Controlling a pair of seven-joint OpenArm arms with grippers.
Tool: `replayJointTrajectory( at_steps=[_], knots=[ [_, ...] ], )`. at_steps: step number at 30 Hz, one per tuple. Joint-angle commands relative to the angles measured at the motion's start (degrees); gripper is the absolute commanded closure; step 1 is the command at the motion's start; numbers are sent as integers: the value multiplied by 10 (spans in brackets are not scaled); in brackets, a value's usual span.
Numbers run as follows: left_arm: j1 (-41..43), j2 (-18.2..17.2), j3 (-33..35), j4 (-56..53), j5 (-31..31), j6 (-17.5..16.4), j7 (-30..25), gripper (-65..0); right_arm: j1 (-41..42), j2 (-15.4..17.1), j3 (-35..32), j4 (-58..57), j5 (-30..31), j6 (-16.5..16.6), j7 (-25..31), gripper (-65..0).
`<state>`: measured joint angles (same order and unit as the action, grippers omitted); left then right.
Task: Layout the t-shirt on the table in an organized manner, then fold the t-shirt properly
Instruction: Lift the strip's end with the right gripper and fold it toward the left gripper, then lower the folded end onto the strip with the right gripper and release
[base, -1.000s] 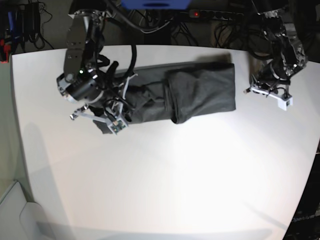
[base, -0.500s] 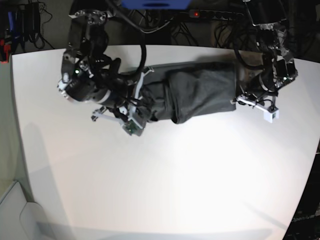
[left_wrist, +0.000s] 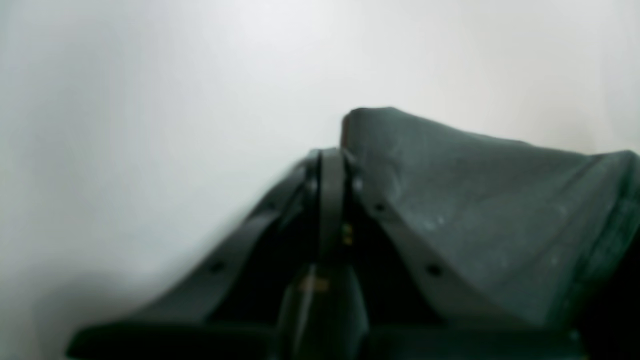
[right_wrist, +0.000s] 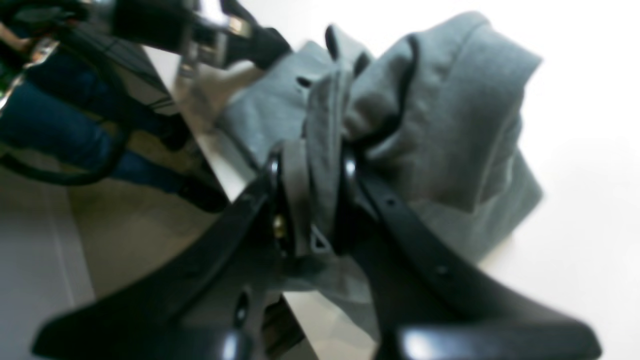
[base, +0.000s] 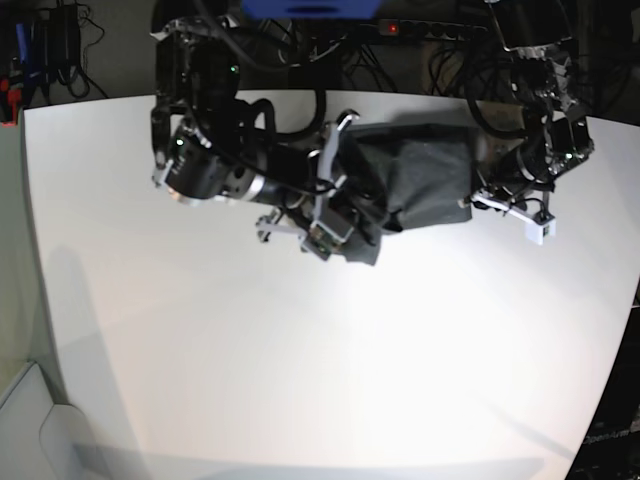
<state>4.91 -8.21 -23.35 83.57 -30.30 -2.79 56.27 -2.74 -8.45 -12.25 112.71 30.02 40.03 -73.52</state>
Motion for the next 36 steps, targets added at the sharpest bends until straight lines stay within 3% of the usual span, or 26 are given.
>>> replayJointTrajectory(
  at_steps=[1, 11, 36],
  knots=[
    [6, 0, 3, 0, 14, 6, 25, -2, 7, -6, -13, 7, 18, 0, 26, 0],
    [19, 0, 3, 30, 9, 6, 25, -2, 26, -6, -69, -99, 18, 0, 111, 0],
    [24, -1, -32, 156, 14, 6, 103, -2, 83, -6, -68, -175, 17, 0, 136, 0]
  ],
)
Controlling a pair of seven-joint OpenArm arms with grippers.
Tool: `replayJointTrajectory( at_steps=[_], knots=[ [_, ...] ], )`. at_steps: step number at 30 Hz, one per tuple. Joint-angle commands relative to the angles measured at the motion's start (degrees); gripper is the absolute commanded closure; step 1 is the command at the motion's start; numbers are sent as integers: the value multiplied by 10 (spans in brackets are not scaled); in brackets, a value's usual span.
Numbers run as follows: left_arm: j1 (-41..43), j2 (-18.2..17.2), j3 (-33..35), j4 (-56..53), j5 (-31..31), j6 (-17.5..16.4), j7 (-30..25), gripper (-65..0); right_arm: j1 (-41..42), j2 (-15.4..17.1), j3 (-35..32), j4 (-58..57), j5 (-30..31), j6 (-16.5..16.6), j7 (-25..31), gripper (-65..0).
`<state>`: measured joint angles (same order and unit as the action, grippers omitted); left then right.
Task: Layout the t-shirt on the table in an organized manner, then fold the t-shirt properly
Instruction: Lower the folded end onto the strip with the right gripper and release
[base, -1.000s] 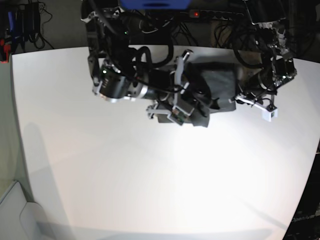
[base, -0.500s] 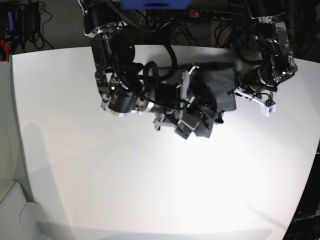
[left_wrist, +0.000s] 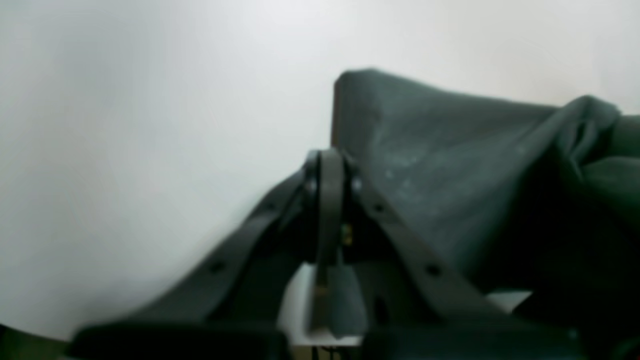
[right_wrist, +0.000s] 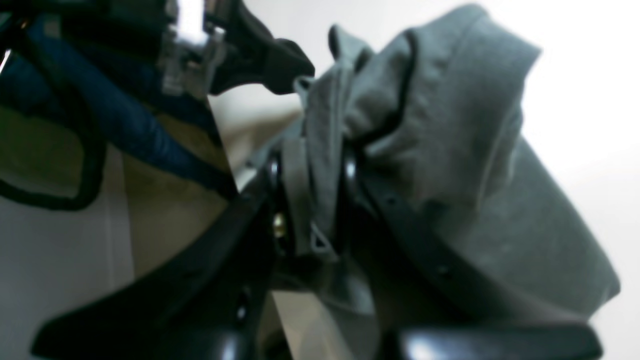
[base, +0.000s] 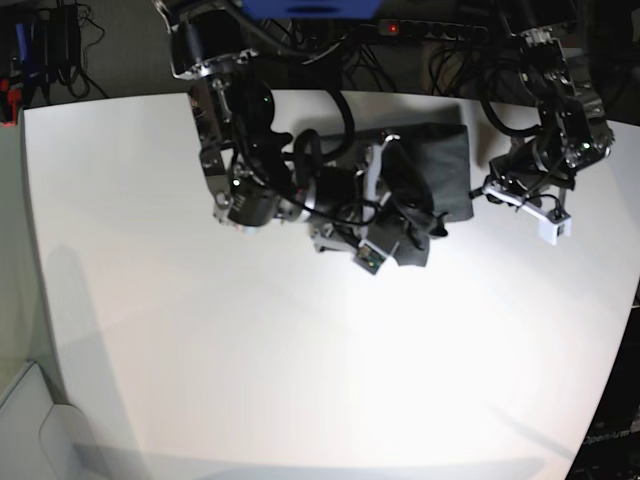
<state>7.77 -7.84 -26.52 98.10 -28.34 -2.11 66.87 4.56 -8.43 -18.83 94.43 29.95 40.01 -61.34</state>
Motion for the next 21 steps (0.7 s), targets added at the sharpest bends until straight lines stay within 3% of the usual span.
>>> replayJointTrajectory(
  at_steps=[1, 12, 21],
  knots=[
    [-3, -6, -5, 15, -5, 0, -3, -2, 10, -6, -3, 8, 17, 0, 15, 0],
    [29, -12, -128, 37, -5, -5, -1, -2, 10, -6, -4, 8, 17, 0, 14, -86],
    [58, -42, -154, 38, -7, -6, -5, -2, 16, -6, -3, 13, 20, 0, 12, -371]
  ],
)
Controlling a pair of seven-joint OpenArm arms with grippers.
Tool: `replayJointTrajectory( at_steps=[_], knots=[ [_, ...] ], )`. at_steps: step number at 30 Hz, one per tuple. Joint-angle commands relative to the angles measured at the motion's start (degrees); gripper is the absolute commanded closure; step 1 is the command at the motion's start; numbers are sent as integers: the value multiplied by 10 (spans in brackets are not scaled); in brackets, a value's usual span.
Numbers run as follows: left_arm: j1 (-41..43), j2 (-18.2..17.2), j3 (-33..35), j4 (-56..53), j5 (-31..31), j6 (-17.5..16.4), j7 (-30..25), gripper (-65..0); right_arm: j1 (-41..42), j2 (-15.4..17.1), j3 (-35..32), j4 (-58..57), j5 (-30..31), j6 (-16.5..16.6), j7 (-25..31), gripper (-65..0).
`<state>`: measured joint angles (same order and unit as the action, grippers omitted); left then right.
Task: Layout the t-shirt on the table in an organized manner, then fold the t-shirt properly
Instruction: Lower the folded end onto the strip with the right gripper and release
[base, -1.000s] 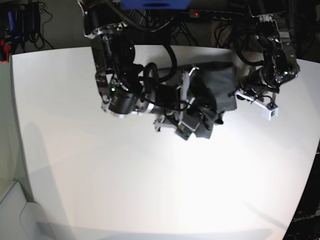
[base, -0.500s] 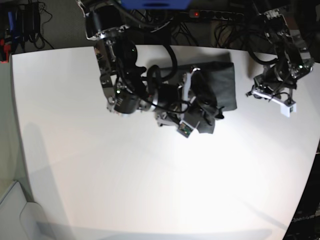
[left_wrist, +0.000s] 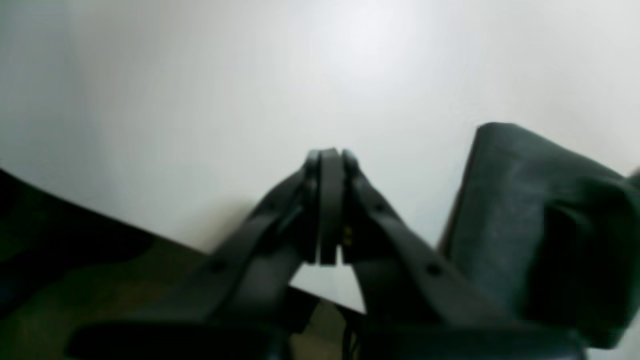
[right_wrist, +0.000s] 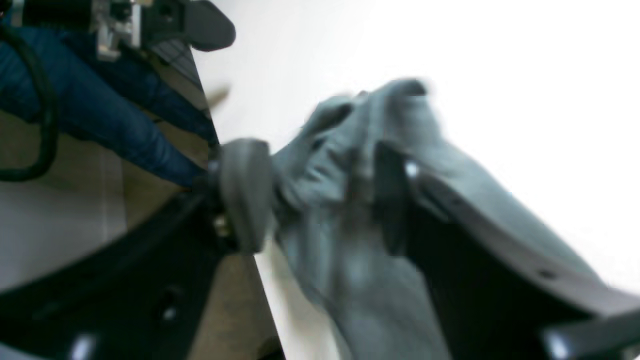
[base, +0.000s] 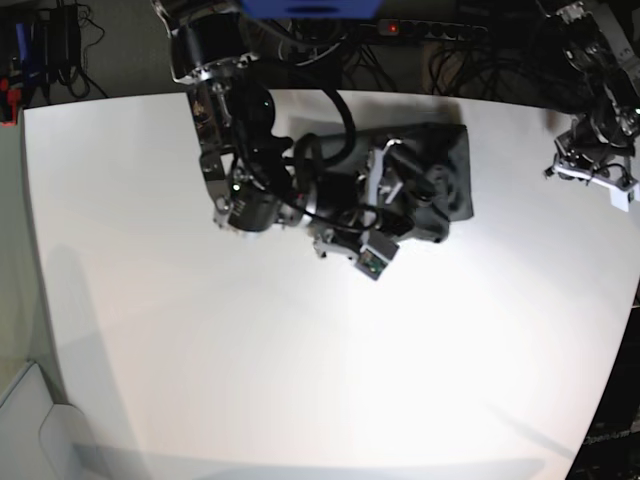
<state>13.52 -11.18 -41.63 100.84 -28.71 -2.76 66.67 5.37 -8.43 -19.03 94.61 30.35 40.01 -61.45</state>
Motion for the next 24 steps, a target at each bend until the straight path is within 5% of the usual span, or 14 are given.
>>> replayJointTrajectory(
  at_steps=[1, 7, 14, 21, 24],
  knots=[
    [2, -8, -3, 11, -2, 1, -2, -2, 9, -6, -1, 12, 28, 0, 13, -382],
    [10, -9, -4, 11, -2, 1, -1, -2, 11, -6, 2, 12, 88, 0, 13, -383],
    [24, -33, -4, 12, -3, 0, -3, -2, 8, 16, 18, -5, 89, 0, 18, -361],
    [26, -57, -70, -10, -6, -1, -4, -2, 0, 56, 65, -24, 89, 0, 15, -98],
    [26, -79, -76, -39, -6, -14, -5, -2, -25, 64, 86, -23, 89, 0, 18, -34]
  ],
)
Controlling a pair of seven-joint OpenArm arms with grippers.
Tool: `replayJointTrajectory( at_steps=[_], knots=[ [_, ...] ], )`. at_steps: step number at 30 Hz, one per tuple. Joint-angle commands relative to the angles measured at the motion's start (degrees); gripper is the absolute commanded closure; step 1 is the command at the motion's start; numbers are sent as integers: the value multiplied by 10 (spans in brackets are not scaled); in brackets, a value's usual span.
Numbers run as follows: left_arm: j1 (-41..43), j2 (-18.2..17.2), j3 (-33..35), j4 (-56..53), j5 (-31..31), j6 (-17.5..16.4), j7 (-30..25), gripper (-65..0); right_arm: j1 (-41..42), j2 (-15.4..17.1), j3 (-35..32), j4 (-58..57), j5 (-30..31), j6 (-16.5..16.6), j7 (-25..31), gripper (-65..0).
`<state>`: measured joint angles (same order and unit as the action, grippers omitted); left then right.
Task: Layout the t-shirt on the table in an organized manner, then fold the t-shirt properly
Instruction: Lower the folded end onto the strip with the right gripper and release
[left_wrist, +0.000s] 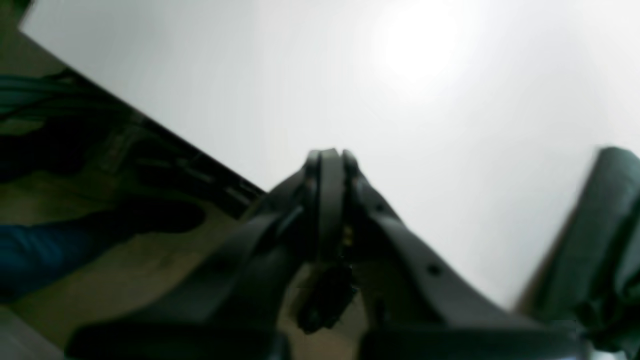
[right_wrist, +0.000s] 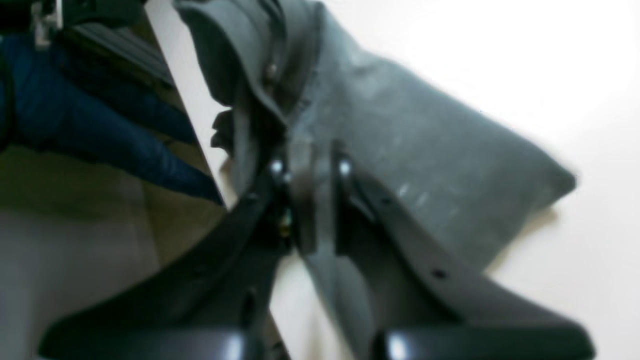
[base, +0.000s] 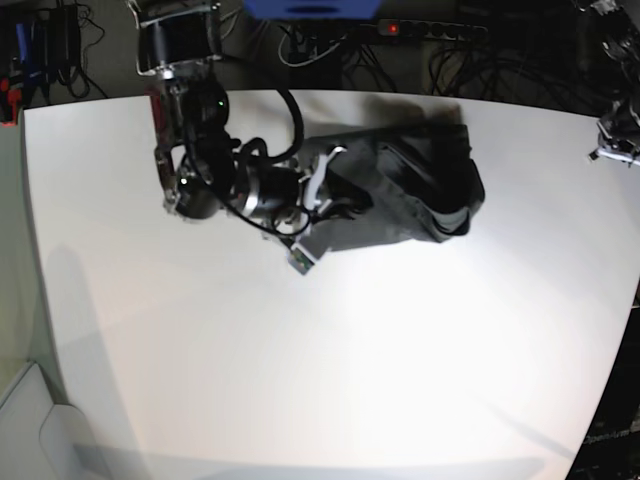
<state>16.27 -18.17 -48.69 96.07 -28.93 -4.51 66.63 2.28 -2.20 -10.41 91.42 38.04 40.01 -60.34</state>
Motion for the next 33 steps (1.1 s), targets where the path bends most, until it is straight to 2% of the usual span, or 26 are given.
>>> replayJointTrajectory(
  at_steps=[1, 3, 5, 9, 17, 23, 29, 33],
  knots=[
    [-1, -15, -5, 3, -4, -13, -5, -2, -2, 5, 3, 9, 12, 0, 8, -32],
    [-1, -20, -6, -2, 1, -41, -5, -2, -15, 6, 5, 10, 12, 0, 8, -30],
    [-2, -20, -6, -2, 1, -54, -5, -2, -27, 10, 3, 8, 12, 0, 18, -30],
    [-2, -17, -6, -2, 1, -58, -5, -2, -39, 16, 2, -12, 11, 0, 64, -32],
    [4, -16, -6, -1, 1, -59, -5, -2, -12, 16, -4, -106, 11, 0, 92, -32],
    [4, -15, -6, -1, 1, -59, -5, -2, 0, 14, -72, -108, 11, 0, 101, -32],
    [4, -14, -6, 0, 0, -59, -6, -2, 7, -13, -122, -145, 11, 0, 144, -33],
    [5, -13, -6, 1, -3, -60, -6, -2, 33, -31, -175, -146, 11, 0, 146, -33]
  ],
)
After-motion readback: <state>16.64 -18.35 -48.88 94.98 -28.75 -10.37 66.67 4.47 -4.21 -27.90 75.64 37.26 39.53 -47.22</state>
